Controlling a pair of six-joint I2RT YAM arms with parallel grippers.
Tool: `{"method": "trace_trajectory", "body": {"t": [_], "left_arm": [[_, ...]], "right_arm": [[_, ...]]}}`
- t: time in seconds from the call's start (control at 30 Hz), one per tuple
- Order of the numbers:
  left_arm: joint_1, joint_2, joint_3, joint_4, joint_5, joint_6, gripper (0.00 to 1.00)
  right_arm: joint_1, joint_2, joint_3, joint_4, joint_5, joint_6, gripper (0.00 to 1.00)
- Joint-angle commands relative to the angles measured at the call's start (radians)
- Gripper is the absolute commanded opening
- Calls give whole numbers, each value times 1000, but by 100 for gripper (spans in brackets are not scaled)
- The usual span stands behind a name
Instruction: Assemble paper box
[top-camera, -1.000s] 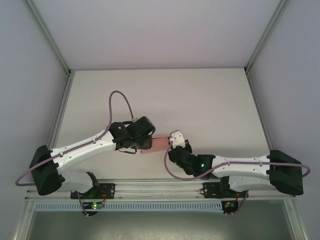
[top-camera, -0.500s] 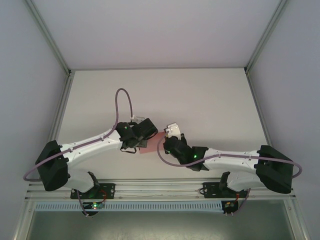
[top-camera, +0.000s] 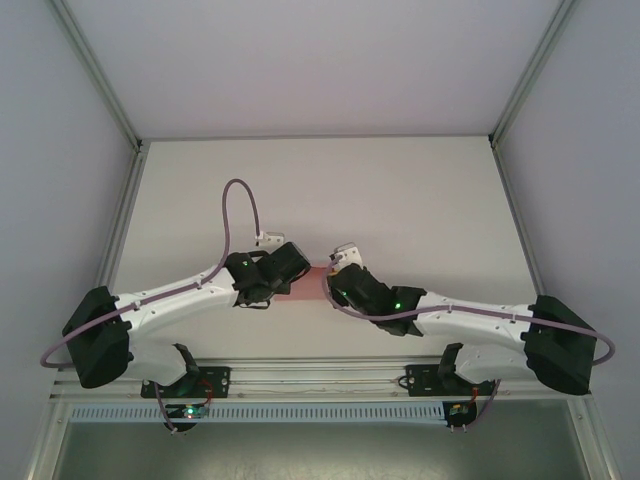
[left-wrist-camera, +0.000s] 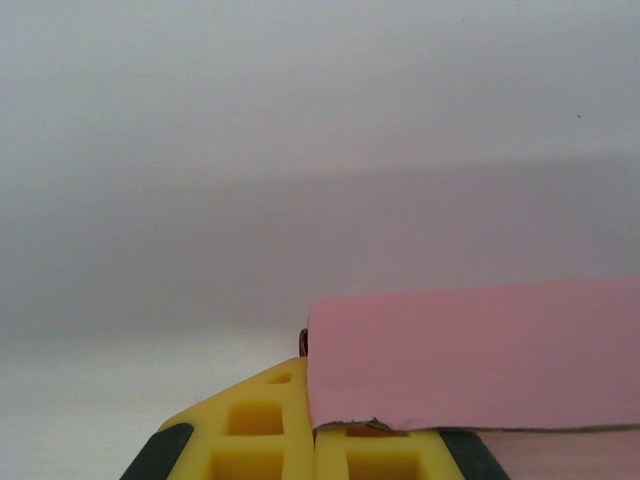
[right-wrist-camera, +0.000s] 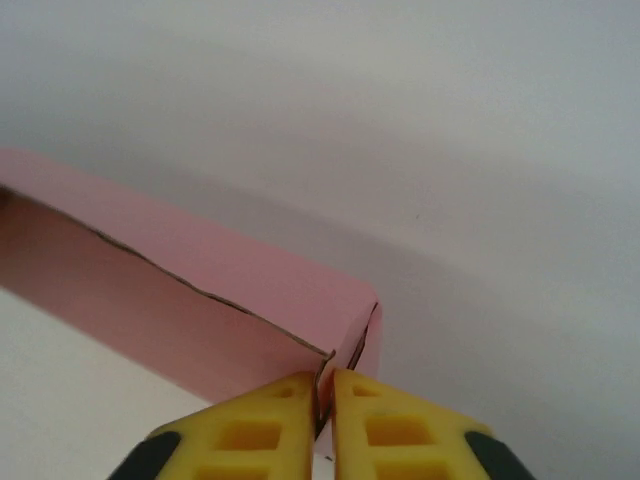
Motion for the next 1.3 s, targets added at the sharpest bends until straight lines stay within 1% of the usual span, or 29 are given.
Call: {"method": "trace_trajectory", "body": {"t": [0.0,0.03,0.07,0.23,0.33,0.43,0.53,0.63,0.73,0.8,0.93,1.07,1.17,1.27], "left_arm": [[-8,45,-58,49,83,24,0],[-9,41,-60,51,79,27,0],[-9,38,-66,59,82,34,0],[-8,39,-61,69,97,58,0],[-9,59,-44,57,96,70,0],[-9,84,-30,46,102,76,0],[-9,102,-26,55,109,76,0],[-9,114,-25,62,115,77,0],[-9,114,-24,68,117,85,0],[-9,116,-23,66,115,88,0],[-9,117,-15,50,103,90,0],[-9,118,-12,51,99,92,0],[-9,119,-5,44,99,103,0],[-9,113,-6,46,101,106,0]], "right_arm": [[-32,-47,27,-105,-221,-49,28],[-45,-69,33,-101,-219,-56,35],[-61,-94,39,-98,-218,-62,37],[-131,-182,38,-71,-197,-55,64],[-173,-210,39,-63,-188,-31,68],[-225,-199,29,-40,-173,24,73],[-297,-150,34,-34,-227,95,72],[-349,-95,33,-3,-293,124,70],[-381,-56,26,3,-300,139,69],[-397,-41,21,4,-301,144,64],[-401,-35,-11,2,-362,144,62],[-398,-45,-61,10,-373,146,61],[-400,-67,-33,-45,-344,117,61],[-382,-86,-49,-41,-342,96,61]]}}
